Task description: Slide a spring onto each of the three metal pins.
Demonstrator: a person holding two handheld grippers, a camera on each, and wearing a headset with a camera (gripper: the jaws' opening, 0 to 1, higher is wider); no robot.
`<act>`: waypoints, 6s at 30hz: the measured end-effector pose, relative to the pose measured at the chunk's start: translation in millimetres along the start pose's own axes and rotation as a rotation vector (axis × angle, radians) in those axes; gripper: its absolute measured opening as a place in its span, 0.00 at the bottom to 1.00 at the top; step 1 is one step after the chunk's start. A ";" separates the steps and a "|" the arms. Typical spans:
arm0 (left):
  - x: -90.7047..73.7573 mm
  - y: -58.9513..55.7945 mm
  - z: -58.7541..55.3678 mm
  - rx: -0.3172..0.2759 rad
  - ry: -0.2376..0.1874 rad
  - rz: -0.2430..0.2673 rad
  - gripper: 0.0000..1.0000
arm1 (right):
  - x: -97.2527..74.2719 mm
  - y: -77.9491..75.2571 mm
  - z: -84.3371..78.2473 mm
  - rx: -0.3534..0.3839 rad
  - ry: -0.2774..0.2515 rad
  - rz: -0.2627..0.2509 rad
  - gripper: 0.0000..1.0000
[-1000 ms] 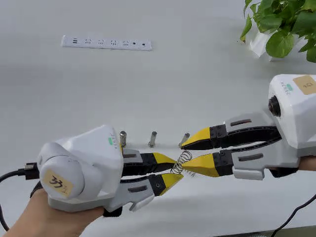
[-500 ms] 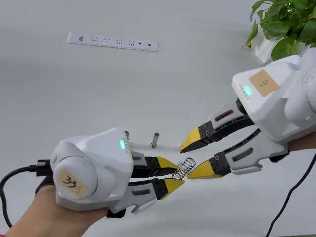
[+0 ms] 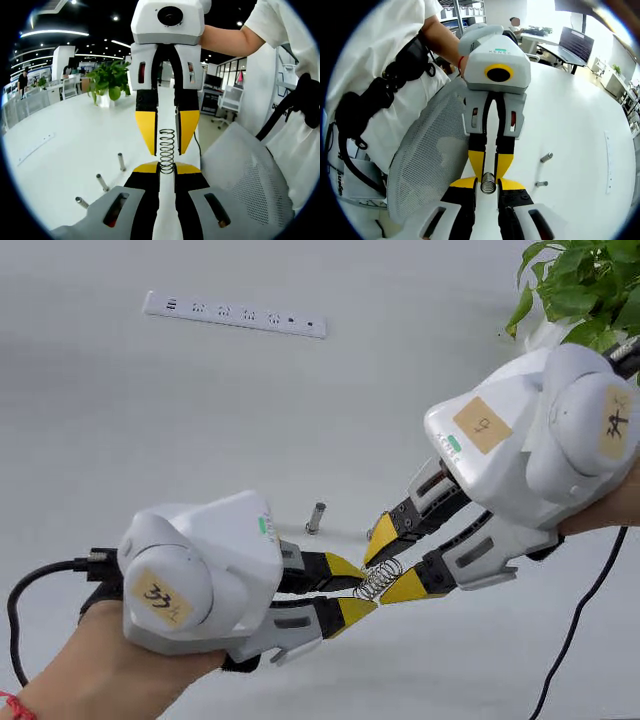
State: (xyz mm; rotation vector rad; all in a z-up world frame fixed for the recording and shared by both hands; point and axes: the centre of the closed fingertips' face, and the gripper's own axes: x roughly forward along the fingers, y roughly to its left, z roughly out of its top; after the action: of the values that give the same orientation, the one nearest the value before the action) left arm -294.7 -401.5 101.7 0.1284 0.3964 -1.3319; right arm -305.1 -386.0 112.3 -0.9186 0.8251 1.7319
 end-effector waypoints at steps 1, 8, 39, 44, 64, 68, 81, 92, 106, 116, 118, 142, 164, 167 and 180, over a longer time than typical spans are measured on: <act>0.1 -0.1 0.3 0.000 -0.002 -0.001 0.06 | 0.5 -0.2 -0.3 -0.003 0.004 0.000 0.12; -0.6 1.0 1.5 -0.004 -0.009 0.001 0.06 | 1.1 -2.1 -0.2 -0.007 0.007 0.007 0.08; -7.0 1.7 -0.2 -0.014 -0.029 0.000 0.07 | 3.5 -2.8 7.0 0.010 0.023 0.012 0.07; -12.6 5.7 -4.9 -0.032 -0.025 0.012 0.12 | 0.0 -6.0 9.3 0.025 0.012 0.001 0.07; -75.1 44.6 -41.0 -0.096 -0.008 0.162 0.39 | -13.2 -51.3 2.4 0.114 0.019 -0.144 0.07; -83.8 51.8 -44.6 -0.101 -0.016 0.185 0.45 | -13.0 -64.3 -2.2 0.129 0.039 -0.173 0.07; -91.9 66.0 -56.7 -0.117 -0.032 0.208 0.65 | -5.4 -105.8 -21.5 0.185 0.090 -0.243 0.07; -87.5 70.0 -58.1 -0.134 -0.072 0.197 0.86 | 13.3 -125.3 -27.8 0.198 0.113 -0.223 0.07; -83.0 75.8 -63.1 -0.167 -0.097 0.201 0.95 | 35.3 -131.5 -35.2 0.221 0.140 -0.192 0.07; -83.7 76.6 -64.4 -0.173 -0.106 0.205 0.96 | 39.9 -131.7 -38.1 0.225 0.156 -0.171 0.07; -84.1 76.7 -64.3 -0.171 -0.108 0.207 0.96 | 40.7 -132.6 -40.2 0.226 0.159 -0.168 0.07; -80.8 73.8 -65.0 -0.184 -0.114 0.194 0.95 | 50.6 -129.3 -42.8 0.222 0.173 -0.149 0.07; -79.4 72.1 -65.7 -0.195 -0.118 0.187 0.94 | 64.6 -131.1 -48.8 0.200 0.185 -0.128 0.07; -79.3 71.9 -65.7 -0.196 -0.120 0.187 0.94 | 66.7 -131.1 -49.8 0.198 0.188 -0.126 0.07; -80.3 72.1 -66.4 -0.206 -0.126 0.189 0.94 | 74.9 -131.6 -52.3 0.202 0.186 -0.122 0.08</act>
State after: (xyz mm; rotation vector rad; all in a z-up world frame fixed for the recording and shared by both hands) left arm -253.7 -289.5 58.9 -0.0878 0.4024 -1.0996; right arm -187.8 -358.6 6.8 -0.9809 1.0235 1.4442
